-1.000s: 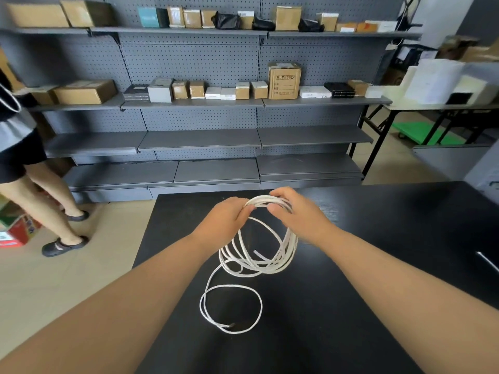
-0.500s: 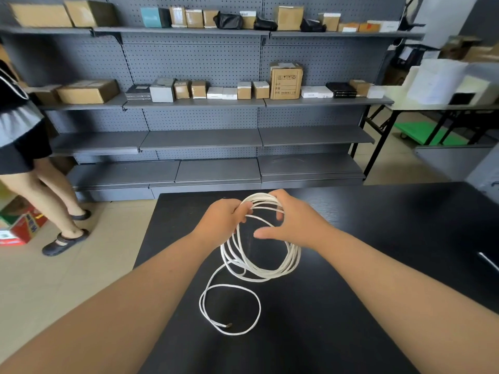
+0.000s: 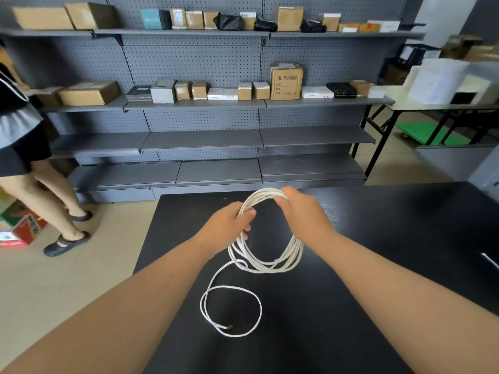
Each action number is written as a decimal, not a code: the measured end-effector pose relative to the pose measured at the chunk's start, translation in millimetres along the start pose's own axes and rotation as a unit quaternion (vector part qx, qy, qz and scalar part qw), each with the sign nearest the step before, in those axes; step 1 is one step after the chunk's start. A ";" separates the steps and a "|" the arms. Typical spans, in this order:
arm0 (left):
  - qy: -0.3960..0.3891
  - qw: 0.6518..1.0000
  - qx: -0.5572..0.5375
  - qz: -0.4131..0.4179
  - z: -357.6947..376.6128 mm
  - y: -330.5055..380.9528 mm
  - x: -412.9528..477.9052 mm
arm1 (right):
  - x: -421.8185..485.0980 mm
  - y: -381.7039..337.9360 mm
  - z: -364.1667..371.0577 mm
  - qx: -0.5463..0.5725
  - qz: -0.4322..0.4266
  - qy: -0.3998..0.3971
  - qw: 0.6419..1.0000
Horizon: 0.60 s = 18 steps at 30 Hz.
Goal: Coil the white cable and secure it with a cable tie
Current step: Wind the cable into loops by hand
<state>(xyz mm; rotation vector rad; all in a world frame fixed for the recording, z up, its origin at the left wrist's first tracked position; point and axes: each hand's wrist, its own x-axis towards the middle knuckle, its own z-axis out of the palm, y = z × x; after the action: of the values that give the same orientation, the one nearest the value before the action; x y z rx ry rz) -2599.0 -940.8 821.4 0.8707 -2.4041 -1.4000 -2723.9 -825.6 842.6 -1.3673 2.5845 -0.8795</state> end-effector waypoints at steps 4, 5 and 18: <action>0.013 0.999 -0.052 0.000 1.3 -3.0 -1.9 | 1.2 5.2 1.0 0.089 0.053 0.061 0.993; 0.024 0.998 -0.059 0.005 2.7 -1.2 -1.7 | 0.7 6.0 3.9 0.105 0.060 0.074 0.990; 0.073 0.960 0.256 0.090 -18.9 30.8 11.1 | -4.1 9.8 10.4 0.248 0.092 -0.056 0.963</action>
<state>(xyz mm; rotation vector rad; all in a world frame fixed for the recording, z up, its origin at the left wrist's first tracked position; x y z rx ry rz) -2610.7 -949.6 856.3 0.7953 -2.6863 -0.6253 -2725.2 -822.7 828.0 -0.9868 2.1538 -1.2601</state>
